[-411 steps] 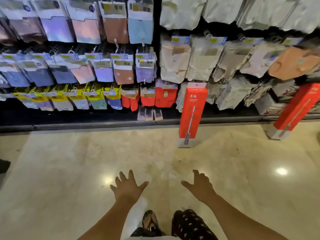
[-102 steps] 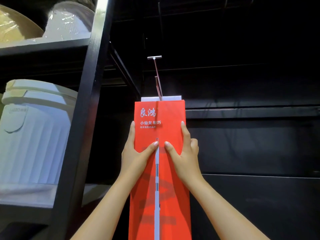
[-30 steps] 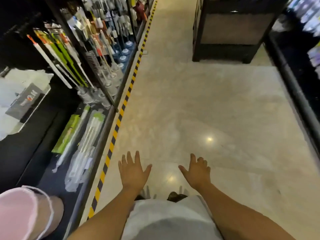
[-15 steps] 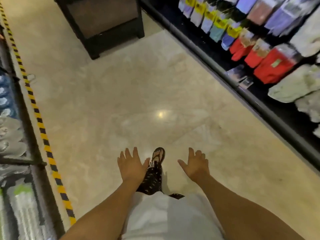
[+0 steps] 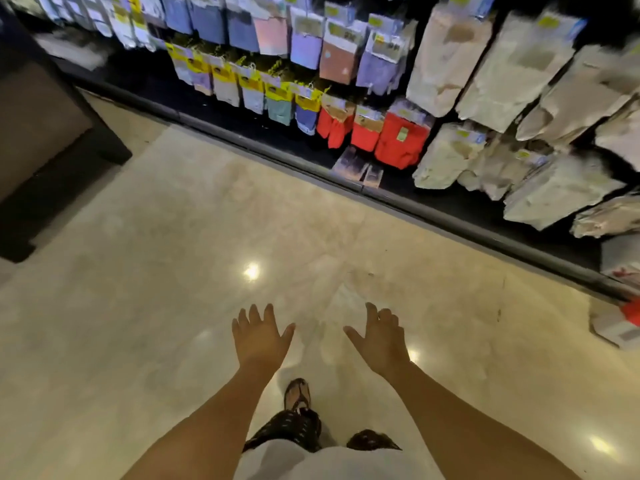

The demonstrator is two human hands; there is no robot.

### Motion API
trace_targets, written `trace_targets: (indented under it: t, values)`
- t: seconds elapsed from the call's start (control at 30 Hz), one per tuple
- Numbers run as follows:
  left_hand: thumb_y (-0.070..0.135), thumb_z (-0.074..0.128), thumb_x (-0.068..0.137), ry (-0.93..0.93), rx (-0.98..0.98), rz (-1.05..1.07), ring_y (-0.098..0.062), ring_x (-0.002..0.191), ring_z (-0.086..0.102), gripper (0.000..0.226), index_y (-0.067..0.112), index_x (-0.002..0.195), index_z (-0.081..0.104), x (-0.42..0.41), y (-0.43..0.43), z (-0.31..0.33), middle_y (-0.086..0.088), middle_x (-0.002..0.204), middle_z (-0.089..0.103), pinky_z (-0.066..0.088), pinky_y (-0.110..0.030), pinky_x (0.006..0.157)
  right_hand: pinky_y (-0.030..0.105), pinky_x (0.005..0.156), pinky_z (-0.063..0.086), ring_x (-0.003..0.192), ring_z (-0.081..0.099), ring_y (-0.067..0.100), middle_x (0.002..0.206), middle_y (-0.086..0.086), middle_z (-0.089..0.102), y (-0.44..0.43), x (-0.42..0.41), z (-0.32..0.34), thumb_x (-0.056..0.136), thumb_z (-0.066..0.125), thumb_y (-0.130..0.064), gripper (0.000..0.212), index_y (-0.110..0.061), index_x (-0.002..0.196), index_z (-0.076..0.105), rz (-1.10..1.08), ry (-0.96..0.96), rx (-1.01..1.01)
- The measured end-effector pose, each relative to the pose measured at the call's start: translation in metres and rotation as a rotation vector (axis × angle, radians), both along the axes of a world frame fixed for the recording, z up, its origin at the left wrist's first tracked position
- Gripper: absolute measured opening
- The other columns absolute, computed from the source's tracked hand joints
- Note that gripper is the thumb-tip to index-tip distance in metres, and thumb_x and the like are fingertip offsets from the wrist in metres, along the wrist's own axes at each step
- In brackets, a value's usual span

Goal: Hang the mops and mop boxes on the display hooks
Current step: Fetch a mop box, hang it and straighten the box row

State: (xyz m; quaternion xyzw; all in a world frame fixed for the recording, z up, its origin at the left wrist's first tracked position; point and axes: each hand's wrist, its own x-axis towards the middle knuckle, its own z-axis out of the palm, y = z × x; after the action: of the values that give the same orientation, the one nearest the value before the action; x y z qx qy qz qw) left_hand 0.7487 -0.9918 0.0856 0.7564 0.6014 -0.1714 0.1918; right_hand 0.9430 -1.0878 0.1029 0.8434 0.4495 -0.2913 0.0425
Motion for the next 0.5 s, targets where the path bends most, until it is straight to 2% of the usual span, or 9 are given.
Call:
trace_targets:
  t: [0.23, 0.4, 0.5]
  values:
    - [0.067, 0.029, 0.093, -0.005, -0.087, -0.3, -0.033, 0.149, 0.009, 0.077, 0.021, 0.154, 0.018, 0.096, 0.031, -0.001, -0.012, 0.161, 0.017, 0.007, -0.045, 0.121, 0.038, 0.108, 0.035, 0.134, 0.036, 0.031, 0.147, 0.016, 0.035, 0.001, 0.064, 0.0, 0.097, 0.036, -0.061, 0.076, -0.014, 0.154, 0.016, -0.258, 0.077, -0.022]
    - [0.071, 0.03, 0.09, 0.018, -0.102, -0.497, -0.033, 0.149, 0.008, 0.081, 0.023, 0.154, 0.016, 0.189, 0.034, -0.002, -0.011, 0.161, 0.015, 0.007, -0.047, 0.121, 0.039, 0.107, 0.035, 0.133, 0.036, 0.03, 0.145, 0.015, 0.036, -0.031, 0.145, -0.007, 0.097, 0.036, -0.061, 0.076, -0.014, 0.153, 0.016, -0.479, 0.091, -0.036]
    - [0.073, 0.032, 0.089, 0.004, -0.122, -0.548, -0.031, 0.148, 0.015, 0.083, 0.024, 0.154, 0.017, 0.26, 0.033, -0.008, -0.009, 0.161, 0.019, 0.013, -0.045, 0.12, 0.039, 0.107, 0.035, 0.134, 0.036, 0.03, 0.146, 0.015, 0.037, -0.052, 0.203, -0.012, 0.097, 0.038, -0.06, 0.076, -0.014, 0.153, 0.015, -0.581, 0.121, -0.036]
